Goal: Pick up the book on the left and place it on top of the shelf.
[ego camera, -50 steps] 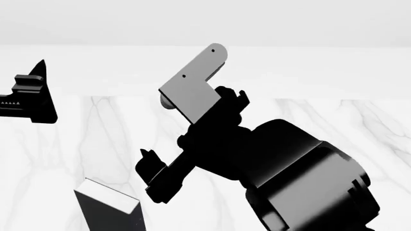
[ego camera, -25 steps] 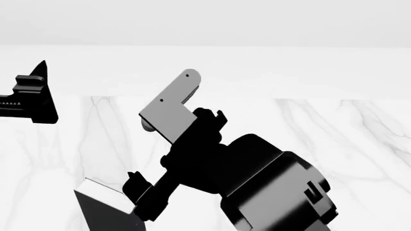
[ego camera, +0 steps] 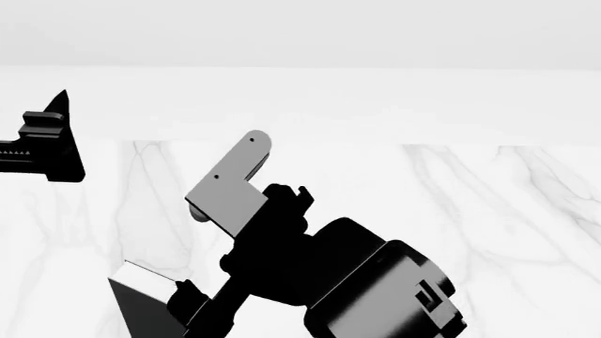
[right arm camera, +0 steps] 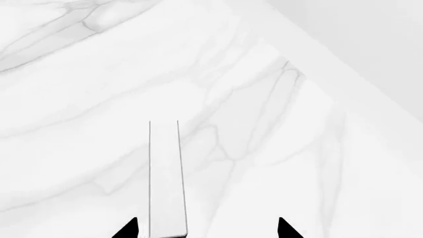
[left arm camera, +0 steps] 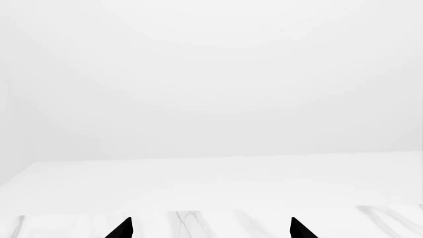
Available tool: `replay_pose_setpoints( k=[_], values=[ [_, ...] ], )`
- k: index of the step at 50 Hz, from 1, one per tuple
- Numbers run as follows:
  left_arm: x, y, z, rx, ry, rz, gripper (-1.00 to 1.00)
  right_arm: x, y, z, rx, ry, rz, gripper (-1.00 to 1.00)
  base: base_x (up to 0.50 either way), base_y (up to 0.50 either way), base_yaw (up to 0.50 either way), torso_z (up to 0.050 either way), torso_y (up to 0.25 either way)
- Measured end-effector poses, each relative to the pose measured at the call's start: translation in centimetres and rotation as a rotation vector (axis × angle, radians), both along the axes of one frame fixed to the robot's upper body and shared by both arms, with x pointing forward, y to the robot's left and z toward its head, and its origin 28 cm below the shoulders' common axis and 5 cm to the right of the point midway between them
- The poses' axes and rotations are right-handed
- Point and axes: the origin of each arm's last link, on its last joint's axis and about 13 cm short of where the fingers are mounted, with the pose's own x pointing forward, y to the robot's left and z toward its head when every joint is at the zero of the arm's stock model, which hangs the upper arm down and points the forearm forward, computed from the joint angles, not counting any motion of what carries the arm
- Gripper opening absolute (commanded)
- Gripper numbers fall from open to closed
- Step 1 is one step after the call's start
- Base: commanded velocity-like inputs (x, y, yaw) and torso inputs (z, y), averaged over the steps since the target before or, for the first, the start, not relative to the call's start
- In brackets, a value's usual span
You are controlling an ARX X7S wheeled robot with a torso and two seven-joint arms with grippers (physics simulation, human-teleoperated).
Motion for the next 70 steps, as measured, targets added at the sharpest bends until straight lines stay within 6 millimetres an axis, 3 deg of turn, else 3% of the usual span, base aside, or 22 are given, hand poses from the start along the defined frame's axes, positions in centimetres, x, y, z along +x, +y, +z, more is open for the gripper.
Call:
replay_pose_setpoints(
  k=[70],
  values=[
    [0.0,0.1,-0.4,-0.003,0.004,-0.005,1.0,0.9,2.0,-5.0,-0.031,0.097,0.047,1.0,0.0,0.0,0.0,0.0,0.0]
  ],
)
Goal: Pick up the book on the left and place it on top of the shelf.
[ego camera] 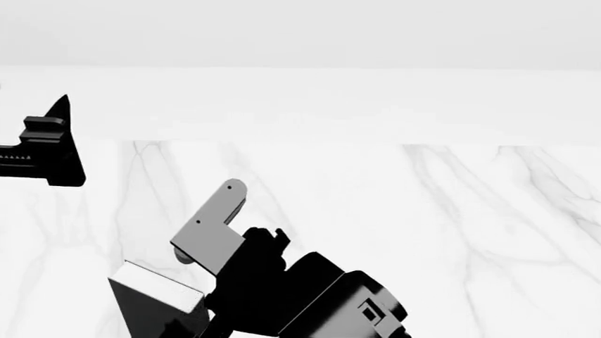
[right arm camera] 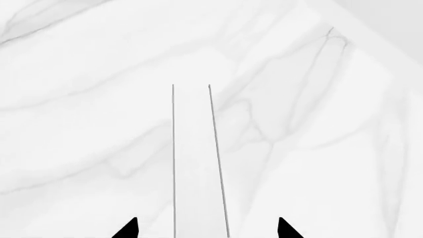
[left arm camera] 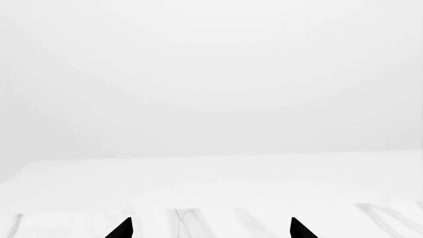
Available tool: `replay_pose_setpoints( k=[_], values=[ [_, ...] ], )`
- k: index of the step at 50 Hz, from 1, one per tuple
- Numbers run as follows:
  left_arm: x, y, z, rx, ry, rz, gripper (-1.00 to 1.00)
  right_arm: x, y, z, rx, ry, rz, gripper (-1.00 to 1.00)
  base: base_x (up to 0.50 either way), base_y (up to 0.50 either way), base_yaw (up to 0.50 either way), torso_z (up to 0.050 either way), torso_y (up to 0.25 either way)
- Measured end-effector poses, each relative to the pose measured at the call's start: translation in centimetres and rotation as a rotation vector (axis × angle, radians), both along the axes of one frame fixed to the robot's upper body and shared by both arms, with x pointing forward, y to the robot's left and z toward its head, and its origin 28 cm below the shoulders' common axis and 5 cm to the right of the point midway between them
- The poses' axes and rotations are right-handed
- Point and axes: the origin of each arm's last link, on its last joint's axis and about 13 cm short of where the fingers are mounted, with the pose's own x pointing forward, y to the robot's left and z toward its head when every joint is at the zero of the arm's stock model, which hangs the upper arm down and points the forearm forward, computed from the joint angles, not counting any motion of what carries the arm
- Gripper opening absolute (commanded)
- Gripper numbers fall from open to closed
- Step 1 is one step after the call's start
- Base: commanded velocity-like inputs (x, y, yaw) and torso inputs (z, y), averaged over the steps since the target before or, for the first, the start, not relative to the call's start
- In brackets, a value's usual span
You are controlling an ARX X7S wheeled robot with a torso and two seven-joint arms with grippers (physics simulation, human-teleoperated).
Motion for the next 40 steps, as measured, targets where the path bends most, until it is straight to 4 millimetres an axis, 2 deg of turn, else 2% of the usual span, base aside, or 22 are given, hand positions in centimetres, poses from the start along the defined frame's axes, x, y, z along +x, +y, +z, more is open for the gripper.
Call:
replay_pose_setpoints(
  k=[40],
  values=[
    [0.0,0.0,-0.2,0.0,0.003,-0.002,1.0,0.7,0.4,-3.3,-0.038,0.072,0.006,1.0,0.0,0.0,0.0,0.0,0.0]
  ],
)
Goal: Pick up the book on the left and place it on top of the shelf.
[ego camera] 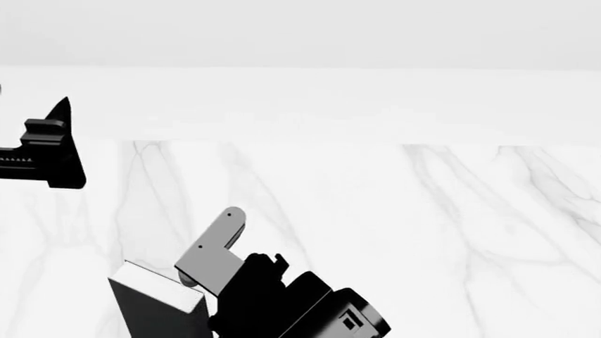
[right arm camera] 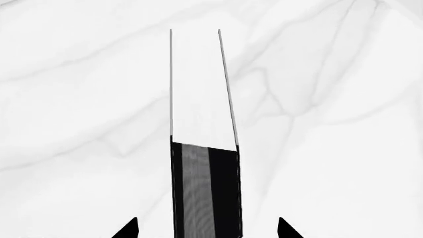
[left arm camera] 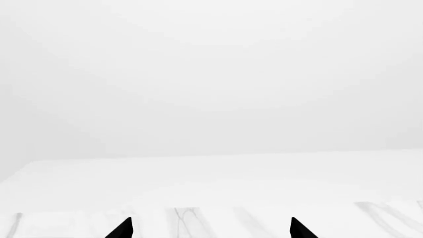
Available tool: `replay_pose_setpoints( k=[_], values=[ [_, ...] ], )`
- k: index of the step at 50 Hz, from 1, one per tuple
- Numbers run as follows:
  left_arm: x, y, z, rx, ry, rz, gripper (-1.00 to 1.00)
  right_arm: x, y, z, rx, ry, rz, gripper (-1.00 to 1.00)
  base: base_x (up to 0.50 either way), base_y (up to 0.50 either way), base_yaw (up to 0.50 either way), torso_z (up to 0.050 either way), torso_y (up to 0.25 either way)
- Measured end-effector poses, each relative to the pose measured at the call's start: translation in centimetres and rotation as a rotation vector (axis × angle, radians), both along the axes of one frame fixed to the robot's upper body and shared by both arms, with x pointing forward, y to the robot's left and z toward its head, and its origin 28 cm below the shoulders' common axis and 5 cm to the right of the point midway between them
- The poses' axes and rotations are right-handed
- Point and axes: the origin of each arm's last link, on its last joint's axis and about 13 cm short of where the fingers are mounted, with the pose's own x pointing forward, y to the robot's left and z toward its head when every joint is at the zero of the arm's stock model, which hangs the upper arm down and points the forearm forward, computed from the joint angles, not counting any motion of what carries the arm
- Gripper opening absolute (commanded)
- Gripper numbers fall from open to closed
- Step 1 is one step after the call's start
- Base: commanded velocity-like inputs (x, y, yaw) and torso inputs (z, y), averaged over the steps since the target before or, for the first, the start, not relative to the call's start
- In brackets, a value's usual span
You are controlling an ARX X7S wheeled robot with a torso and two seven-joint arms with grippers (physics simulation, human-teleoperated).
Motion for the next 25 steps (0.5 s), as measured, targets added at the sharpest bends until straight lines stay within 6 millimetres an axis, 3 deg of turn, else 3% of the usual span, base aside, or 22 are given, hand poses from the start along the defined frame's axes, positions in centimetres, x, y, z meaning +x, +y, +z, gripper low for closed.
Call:
replay_pose_setpoints(
  k=[1,25],
  values=[
    [0.0,0.0,-0.01,0.0,0.0,0.0,1.0,-0.01,0.0,-0.05,0.0,-0.001,0.0,-1.0,0.0,0.0,0.0,0.0,0.0],
    [0.0,0.08,-0.23,0.0,0.005,0.004,1.0,-0.19,-0.05,-0.18,0.023,-0.01,-0.01,-1.0,0.0,0.0,0.0,0.0,0.0]
  ],
)
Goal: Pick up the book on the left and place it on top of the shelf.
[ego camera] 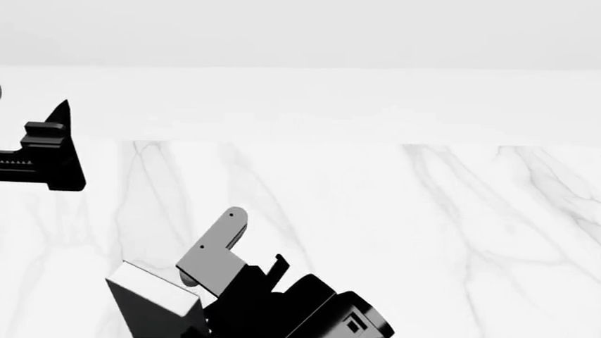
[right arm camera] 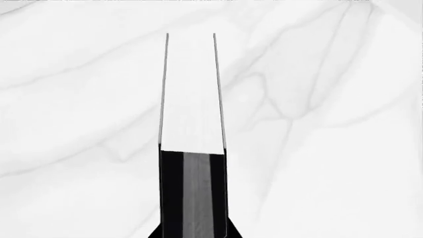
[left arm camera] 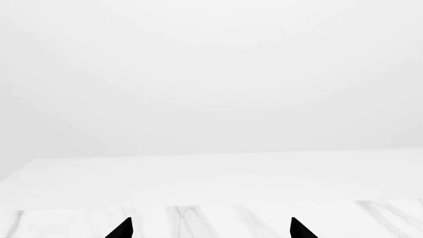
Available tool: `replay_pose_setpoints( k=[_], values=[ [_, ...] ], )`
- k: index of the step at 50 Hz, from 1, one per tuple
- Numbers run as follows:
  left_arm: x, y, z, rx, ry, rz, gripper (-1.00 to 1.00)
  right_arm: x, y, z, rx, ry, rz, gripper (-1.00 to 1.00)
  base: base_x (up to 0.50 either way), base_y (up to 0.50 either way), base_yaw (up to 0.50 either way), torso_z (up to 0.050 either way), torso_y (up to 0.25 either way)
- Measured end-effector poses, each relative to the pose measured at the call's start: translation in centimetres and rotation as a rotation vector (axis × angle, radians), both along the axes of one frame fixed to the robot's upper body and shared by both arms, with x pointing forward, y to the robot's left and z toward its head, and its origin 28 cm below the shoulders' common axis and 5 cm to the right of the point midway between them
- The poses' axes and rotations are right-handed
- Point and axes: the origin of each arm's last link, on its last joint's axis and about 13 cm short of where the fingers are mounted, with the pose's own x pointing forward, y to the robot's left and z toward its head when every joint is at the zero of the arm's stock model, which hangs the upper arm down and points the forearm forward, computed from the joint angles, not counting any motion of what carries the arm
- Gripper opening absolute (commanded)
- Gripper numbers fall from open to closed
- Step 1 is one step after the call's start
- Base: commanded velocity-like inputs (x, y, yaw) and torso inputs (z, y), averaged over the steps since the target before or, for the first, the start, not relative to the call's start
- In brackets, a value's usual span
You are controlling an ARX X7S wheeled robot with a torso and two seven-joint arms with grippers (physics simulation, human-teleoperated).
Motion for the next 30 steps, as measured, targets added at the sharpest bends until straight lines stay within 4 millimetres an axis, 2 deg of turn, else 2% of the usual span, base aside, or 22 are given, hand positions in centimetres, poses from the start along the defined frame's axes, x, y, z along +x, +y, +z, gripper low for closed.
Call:
replay_pose_setpoints(
  k=[6,30],
  values=[
    [0.0,0.0,0.0,0.0,0.0,0.002,1.0,-0.2,-0.1,0.6,0.005,-0.016,-0.005,-1.0,0.0,0.0,0.0,0.0,0.002],
    [-0.1,0.1,0.0,-0.004,-0.001,0.005,1.0,-1.2,-1.2,7.0,0.052,-0.167,-0.046,-1.0,0.0,0.0,0.0,0.0,0.001]
  ],
)
